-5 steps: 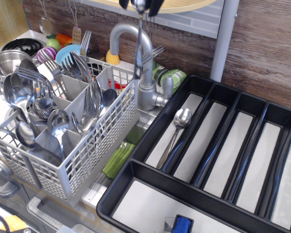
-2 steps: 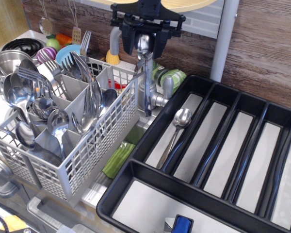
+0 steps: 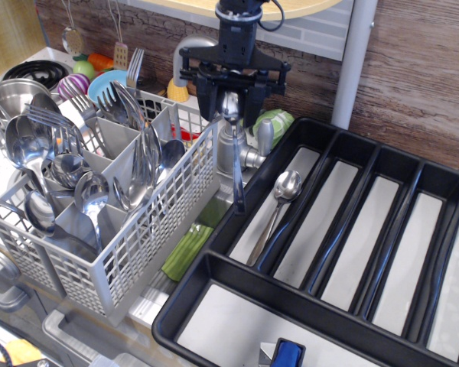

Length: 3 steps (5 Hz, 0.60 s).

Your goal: Put small spoon from basket to tray

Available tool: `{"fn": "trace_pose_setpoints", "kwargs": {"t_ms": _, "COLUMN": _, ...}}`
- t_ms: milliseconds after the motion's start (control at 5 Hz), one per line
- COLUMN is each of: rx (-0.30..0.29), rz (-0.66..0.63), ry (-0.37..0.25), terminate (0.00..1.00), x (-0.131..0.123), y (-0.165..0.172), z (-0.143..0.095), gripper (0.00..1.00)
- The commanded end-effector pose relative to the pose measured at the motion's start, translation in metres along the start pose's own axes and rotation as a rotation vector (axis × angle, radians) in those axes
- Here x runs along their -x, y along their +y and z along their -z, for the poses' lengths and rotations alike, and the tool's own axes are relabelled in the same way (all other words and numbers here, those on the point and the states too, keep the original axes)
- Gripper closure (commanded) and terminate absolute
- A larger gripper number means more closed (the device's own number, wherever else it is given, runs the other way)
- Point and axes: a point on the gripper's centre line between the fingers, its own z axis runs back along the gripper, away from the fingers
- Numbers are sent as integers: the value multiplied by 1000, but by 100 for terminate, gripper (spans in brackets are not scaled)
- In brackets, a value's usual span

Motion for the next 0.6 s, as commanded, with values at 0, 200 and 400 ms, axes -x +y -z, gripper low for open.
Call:
{"fn": "trace_pose_setpoints", "kwargs": {"t_ms": 0, "rx": -120, "rz": 27, "ry": 4, "terminate": 0, "x": 0, "y": -10, "z": 4, "gripper": 100}}
{"fn": "trace_pose_setpoints", "kwargs": {"t_ms": 200, "rx": -153, "rz": -63, "ry": -21, "terminate": 0, "x": 2, "y": -21, "z": 25, "gripper": 100}}
{"fn": "trace_pose_setpoints", "kwargs": {"t_ms": 400, "rx": -151, "rz": -178, "ry": -106, "terminate": 100, "x": 3, "y": -34, "z": 43, "gripper": 100}}
